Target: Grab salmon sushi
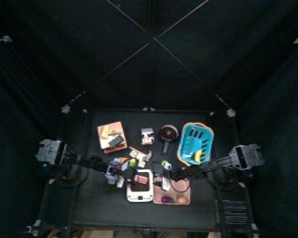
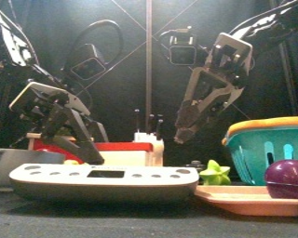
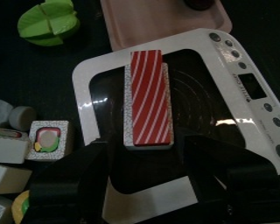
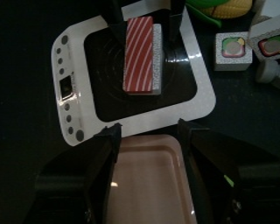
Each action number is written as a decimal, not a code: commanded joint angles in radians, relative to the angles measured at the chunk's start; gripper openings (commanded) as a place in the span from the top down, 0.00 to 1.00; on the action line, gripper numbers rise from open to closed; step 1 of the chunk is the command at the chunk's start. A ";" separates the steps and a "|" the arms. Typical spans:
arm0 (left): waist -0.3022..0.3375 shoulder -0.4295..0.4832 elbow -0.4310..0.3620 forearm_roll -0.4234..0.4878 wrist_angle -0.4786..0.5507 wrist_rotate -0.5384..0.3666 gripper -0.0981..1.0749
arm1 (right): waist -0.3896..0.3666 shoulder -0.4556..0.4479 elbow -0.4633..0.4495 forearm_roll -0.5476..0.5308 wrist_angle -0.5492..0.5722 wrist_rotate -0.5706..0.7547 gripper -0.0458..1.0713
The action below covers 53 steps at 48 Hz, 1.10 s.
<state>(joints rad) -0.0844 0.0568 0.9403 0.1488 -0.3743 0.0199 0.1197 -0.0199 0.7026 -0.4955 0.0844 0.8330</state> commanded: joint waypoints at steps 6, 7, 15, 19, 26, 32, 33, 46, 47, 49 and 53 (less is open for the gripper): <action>0.002 -0.006 -0.020 -0.002 -0.003 0.003 0.18 | -0.005 -0.006 -0.025 0.000 -0.006 -0.002 0.17; 0.002 -0.006 -0.020 0.000 -0.003 0.003 0.18 | -0.005 -0.006 -0.025 0.000 -0.006 -0.002 0.17; 0.002 -0.006 -0.029 -0.002 -0.003 0.003 0.24 | -0.008 -0.005 -0.037 -0.002 0.003 -0.002 0.17; 0.002 -0.008 -0.031 -0.002 -0.003 0.002 0.29 | -0.012 -0.009 -0.038 0.005 0.006 -0.002 0.17; 0.003 -0.028 -0.029 0.000 -0.003 0.003 0.37 | -0.028 -0.035 -0.038 0.000 0.009 -0.003 0.17; 0.002 -0.074 -0.029 -0.002 -0.003 0.002 0.41 | -0.044 -0.051 -0.037 -0.003 0.011 -0.006 0.17; 0.002 -0.081 -0.029 -0.002 -0.003 -0.002 0.41 | -0.046 -0.054 -0.037 -0.003 0.011 -0.006 0.17; 0.006 -0.192 -0.025 -0.089 0.051 -0.002 0.41 | -0.049 -0.117 -0.087 0.040 0.046 -0.005 0.17; 0.006 -0.198 -0.025 -0.098 0.061 0.000 0.41 | -0.048 -0.123 -0.089 0.040 0.051 -0.006 0.17; 0.008 -0.210 -0.026 -0.114 0.092 0.000 0.41 | -0.048 -0.132 -0.089 0.037 0.058 -0.011 0.17; 0.011 -0.229 -0.029 -0.127 0.149 0.000 0.41 | -0.049 -0.143 -0.087 0.026 0.064 -0.012 0.17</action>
<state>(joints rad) -0.0782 -0.1396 0.9281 0.0353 -0.2700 0.0184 0.0752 -0.1212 0.6381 -0.4617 0.1457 0.8222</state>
